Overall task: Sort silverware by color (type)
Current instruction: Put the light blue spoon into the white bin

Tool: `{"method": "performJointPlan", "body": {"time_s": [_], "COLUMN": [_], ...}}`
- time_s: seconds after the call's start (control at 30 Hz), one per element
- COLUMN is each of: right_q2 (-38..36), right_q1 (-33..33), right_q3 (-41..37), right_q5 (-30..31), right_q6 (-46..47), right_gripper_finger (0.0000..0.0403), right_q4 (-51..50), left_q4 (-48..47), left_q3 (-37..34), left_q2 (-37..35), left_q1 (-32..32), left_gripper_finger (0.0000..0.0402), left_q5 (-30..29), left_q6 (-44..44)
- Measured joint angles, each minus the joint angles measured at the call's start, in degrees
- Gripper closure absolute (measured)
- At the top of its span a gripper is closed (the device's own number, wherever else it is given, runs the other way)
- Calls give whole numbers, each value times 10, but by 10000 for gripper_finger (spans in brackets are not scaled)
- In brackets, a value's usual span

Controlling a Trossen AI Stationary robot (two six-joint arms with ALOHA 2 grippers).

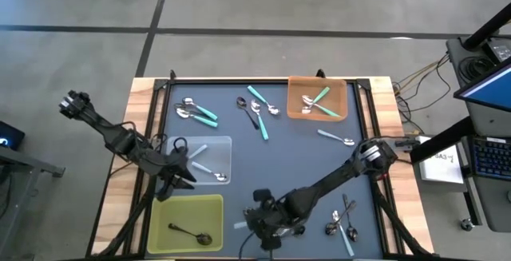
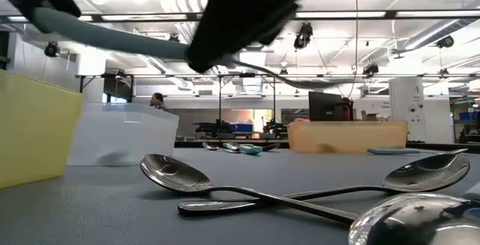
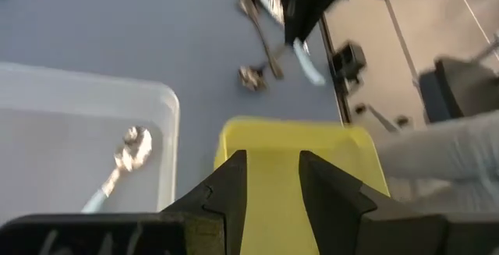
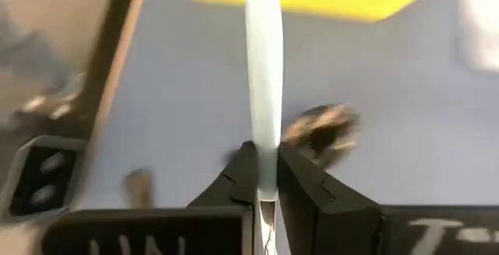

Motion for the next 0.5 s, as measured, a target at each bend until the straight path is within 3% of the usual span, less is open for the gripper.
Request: {"method": "performJointPlan", "body": {"time_s": [0.33, 0.5], "right_q2": [-54, -62], "right_q1": [-76, -120], "right_q3": [0, 1], "right_q5": [201, 233], "right_q6": [-5, -8], "right_gripper_finger": [383, 383], "right_q4": [-5, 10], "left_q4": [102, 163], "left_q3": [0, 0], "left_q2": [50, 74], "left_q1": [0, 0], "left_gripper_finger": [301, 301], "left_q5": [-205, -245], "left_q6": [-16, -15]}}
